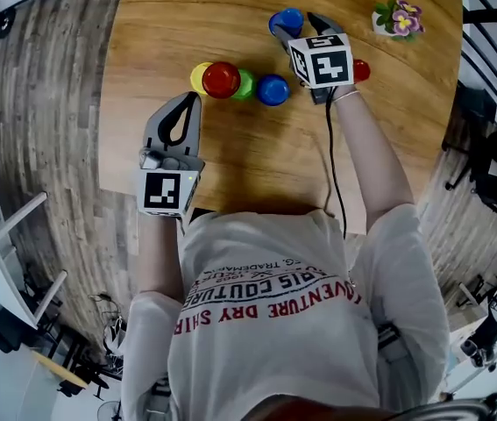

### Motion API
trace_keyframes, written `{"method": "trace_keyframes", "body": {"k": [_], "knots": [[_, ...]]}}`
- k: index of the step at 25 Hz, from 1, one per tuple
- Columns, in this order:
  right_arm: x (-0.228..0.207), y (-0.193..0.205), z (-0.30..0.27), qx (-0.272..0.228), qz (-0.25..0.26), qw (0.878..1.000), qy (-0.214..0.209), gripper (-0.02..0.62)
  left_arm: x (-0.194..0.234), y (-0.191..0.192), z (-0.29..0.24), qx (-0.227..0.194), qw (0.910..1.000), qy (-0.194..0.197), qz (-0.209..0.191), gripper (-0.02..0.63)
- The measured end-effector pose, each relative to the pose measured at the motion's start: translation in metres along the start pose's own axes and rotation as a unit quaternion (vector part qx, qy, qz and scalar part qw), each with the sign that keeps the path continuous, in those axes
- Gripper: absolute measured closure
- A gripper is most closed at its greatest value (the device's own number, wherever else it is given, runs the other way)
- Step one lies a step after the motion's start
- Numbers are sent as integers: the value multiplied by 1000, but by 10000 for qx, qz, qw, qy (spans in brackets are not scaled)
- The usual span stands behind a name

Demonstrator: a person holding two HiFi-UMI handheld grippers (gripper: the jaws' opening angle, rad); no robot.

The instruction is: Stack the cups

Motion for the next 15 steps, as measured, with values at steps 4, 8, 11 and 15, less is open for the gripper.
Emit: {"method": "trace_keyframes", "body": {"k": [4,8,11,15], "knots": [[-3,5,-9,89,37,10000,-26,297,-4,-1,-1,41,10000,-45,53,589],[-6,8,-9,122,110,9999,-14,350,-3,0,0,98,9999,-38,41,589],[-4,4,-2,58,148,9999,-43,351,-1,-1,-1,67,10000,29,-25,589],[5,-3,22,-91,202,9998,21,353,-2,-4,0,-42,9996,220,-192,589]]}}
Point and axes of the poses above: the fingertips, and each gripper's own axes: z backward along the fingers, x to its left, y out of its underside, the point moved 4 cm from there along z, backward along the fingers
